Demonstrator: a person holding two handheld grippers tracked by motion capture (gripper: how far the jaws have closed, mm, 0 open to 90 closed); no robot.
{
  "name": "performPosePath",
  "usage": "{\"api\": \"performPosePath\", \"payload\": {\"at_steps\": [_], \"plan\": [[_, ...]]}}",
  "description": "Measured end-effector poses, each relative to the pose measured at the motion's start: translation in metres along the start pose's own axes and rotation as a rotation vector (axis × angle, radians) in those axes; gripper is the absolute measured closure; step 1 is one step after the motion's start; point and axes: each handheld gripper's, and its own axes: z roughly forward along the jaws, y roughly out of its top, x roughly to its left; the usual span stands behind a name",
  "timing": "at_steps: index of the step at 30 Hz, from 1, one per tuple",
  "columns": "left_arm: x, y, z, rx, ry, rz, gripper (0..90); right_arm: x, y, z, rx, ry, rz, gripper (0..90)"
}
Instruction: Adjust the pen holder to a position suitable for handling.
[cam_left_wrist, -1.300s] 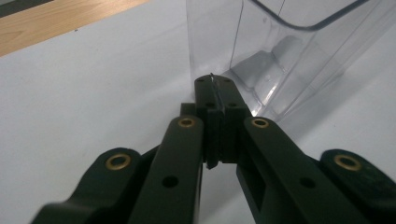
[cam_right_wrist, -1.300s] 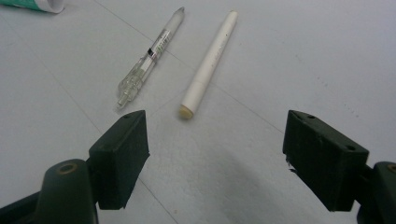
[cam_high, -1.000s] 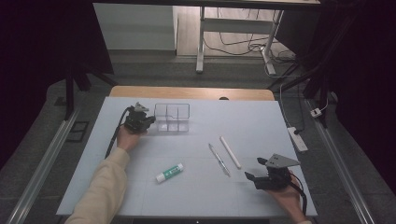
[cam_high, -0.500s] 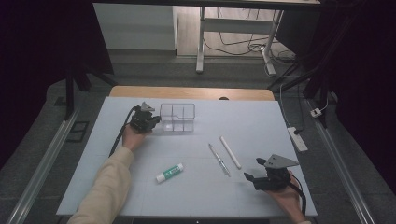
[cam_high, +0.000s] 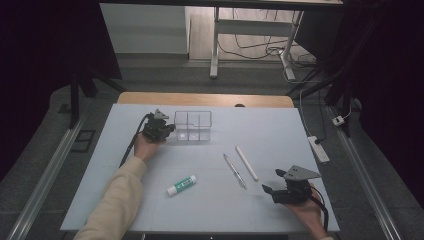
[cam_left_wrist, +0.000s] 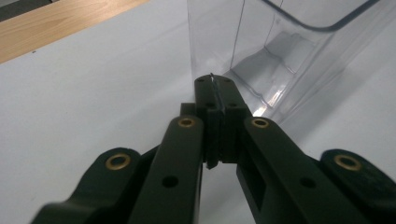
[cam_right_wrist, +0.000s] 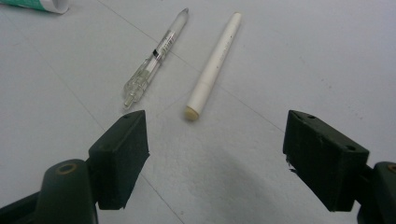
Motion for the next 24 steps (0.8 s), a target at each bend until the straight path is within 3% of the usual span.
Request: {"api": "performPosePath", "payload": {"at_steps": [11,24], "plan": [[-0.011,0.009,0.008,0.001,-0.025,0.024,88.9,0.002,-0.003,-0.005,0.001,-0.007,0.004,21.8],[-0.019,0.016,0.018,-0.007,-0.052,0.012,88.9,0.002,-0.004,-0.003,0.01,-0.007,0.006,21.9]]}}
